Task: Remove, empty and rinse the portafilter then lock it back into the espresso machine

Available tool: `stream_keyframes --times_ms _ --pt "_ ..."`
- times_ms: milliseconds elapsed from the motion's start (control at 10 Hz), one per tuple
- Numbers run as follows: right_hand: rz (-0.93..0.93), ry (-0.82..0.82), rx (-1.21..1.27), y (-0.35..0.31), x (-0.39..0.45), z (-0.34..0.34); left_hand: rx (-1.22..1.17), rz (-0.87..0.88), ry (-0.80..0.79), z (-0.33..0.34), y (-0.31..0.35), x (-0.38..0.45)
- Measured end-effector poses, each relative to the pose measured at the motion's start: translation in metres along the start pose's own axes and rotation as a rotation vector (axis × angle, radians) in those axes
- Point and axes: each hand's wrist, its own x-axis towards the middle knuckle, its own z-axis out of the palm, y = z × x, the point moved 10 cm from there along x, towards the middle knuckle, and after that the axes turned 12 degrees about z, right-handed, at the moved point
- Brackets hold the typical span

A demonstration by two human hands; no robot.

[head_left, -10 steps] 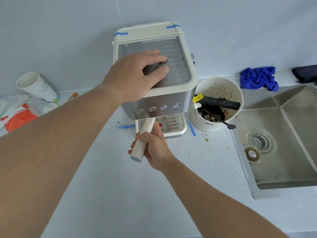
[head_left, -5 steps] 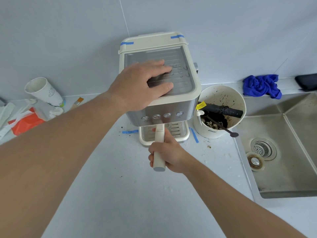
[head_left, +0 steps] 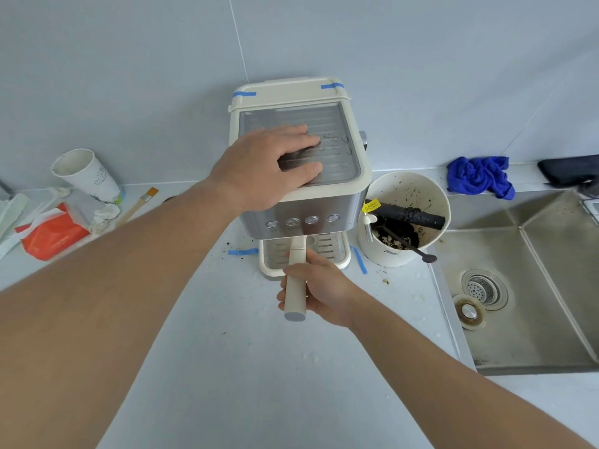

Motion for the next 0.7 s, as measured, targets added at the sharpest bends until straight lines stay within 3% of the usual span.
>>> stream_keyframes --times_ms 200,500,700 --pt "0.011 0.117 -0.001 -0.003 -0.011 -0.018 0.005 -0.014 0.044 -0.002 0.000 -0.002" --pt "-0.003 0.144 0.147 -0.006 -0.038 -0.038 0.070 -0.034 0.043 -0.002 0.005 -0.005" --pt "-0.159 0.167 0.080 -0.036 -0.087 -0.055 0.110 -0.008 0.016 -0.003 0.016 -0.007"
